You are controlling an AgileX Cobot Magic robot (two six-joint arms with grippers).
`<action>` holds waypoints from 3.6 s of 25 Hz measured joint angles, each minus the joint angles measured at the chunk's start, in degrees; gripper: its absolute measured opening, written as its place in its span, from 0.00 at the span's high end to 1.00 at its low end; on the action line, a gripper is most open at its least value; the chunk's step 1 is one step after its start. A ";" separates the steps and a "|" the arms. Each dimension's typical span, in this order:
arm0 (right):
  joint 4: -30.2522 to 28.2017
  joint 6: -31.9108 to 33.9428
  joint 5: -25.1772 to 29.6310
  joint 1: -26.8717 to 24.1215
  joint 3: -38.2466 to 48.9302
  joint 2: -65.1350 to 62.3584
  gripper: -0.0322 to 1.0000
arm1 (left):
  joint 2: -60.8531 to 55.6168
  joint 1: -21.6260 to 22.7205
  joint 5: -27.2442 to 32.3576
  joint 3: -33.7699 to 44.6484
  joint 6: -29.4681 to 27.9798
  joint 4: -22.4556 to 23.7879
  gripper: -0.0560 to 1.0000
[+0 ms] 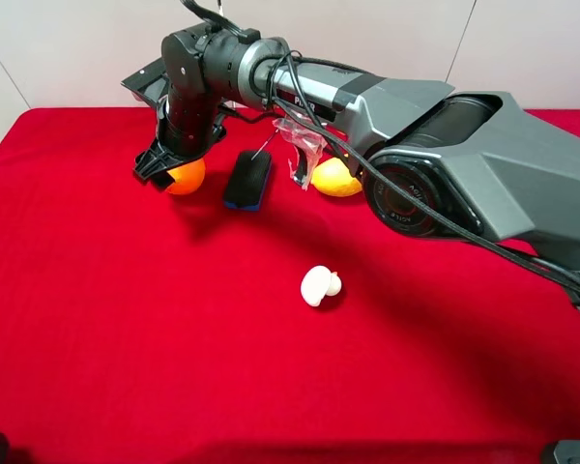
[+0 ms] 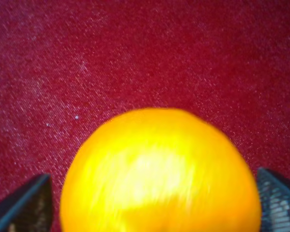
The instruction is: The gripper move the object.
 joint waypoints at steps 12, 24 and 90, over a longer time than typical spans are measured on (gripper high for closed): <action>-0.06 0.00 0.30 0.00 0.00 -0.23 0.30 | 0.00 0.00 0.00 0.00 0.00 0.00 0.02; -2.93 -0.08 9.06 -0.47 0.00 -5.34 0.30 | 0.00 0.00 0.00 0.00 0.00 0.00 0.02; -4.04 -1.26 19.47 -19.61 77.43 -94.34 0.30 | 0.00 0.00 0.00 0.00 0.00 0.00 0.02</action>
